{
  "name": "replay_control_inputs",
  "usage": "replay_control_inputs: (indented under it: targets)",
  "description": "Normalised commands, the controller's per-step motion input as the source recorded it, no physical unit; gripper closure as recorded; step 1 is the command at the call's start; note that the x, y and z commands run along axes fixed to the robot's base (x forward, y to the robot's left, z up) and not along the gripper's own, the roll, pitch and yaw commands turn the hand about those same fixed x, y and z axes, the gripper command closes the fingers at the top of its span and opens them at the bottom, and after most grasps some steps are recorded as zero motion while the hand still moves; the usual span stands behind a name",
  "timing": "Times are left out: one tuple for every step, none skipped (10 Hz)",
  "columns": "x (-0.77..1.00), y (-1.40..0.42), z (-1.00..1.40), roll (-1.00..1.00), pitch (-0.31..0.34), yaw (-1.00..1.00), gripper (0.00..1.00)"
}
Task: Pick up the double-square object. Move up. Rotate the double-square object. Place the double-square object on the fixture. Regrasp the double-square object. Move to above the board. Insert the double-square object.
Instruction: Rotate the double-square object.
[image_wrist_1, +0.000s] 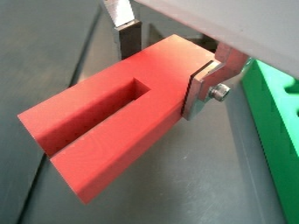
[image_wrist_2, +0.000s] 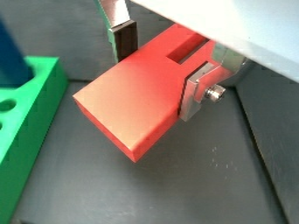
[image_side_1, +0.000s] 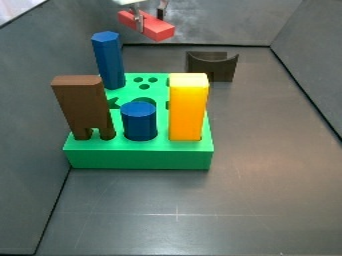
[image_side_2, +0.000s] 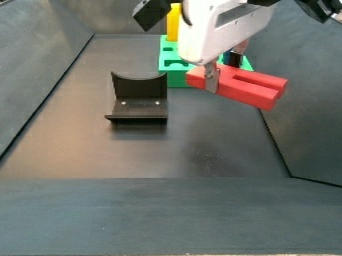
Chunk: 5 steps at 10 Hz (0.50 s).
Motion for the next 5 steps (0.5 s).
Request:
replay_control_inputs:
  targets:
    - [0.01,0.02,-0.02,-0.02,-0.011,-1.00,1.00]
    - [0.01,0.02,-0.02,-0.02,-0.012,-1.00,1.00]
    - [0.01,0.02,-0.02,-0.03,-0.013,-1.00,1.00]
    - [0.01,0.02,-0.02,-0.03,-0.014,-1.00,1.00]
    - [0.01,0.02,-0.02,-0.03,-0.016,-1.00,1.00]
